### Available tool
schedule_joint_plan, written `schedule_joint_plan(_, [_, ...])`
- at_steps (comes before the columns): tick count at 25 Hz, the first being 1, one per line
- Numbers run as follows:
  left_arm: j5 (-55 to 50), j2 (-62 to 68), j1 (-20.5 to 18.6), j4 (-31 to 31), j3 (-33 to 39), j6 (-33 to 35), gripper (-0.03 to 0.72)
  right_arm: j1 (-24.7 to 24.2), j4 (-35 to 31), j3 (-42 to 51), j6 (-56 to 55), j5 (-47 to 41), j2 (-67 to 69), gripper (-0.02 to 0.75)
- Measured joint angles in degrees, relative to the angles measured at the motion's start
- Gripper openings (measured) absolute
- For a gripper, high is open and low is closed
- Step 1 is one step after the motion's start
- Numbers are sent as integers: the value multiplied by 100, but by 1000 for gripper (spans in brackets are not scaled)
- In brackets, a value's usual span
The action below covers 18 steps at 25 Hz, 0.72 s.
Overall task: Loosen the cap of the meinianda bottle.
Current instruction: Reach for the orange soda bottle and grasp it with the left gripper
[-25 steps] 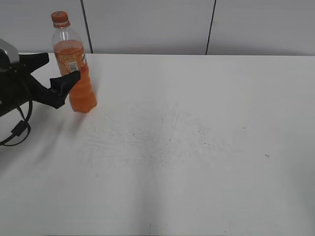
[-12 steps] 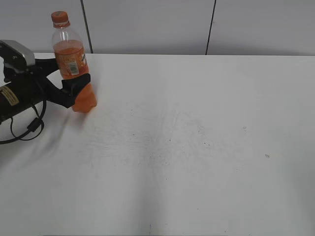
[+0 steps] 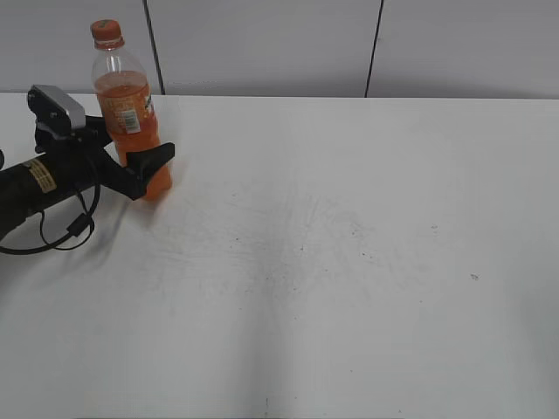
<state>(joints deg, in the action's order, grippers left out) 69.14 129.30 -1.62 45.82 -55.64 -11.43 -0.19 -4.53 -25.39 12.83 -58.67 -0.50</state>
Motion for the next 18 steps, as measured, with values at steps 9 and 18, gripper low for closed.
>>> schedule_joint_plan(9, [1, 82, -129, 88, -57, -60, 397, 0, 0, 0, 0, 0, 0, 459])
schedule_joint_plan(18, [28, 82, -209, 225, -57, -88, 397, 0, 0, 0, 0, 0, 0, 459])
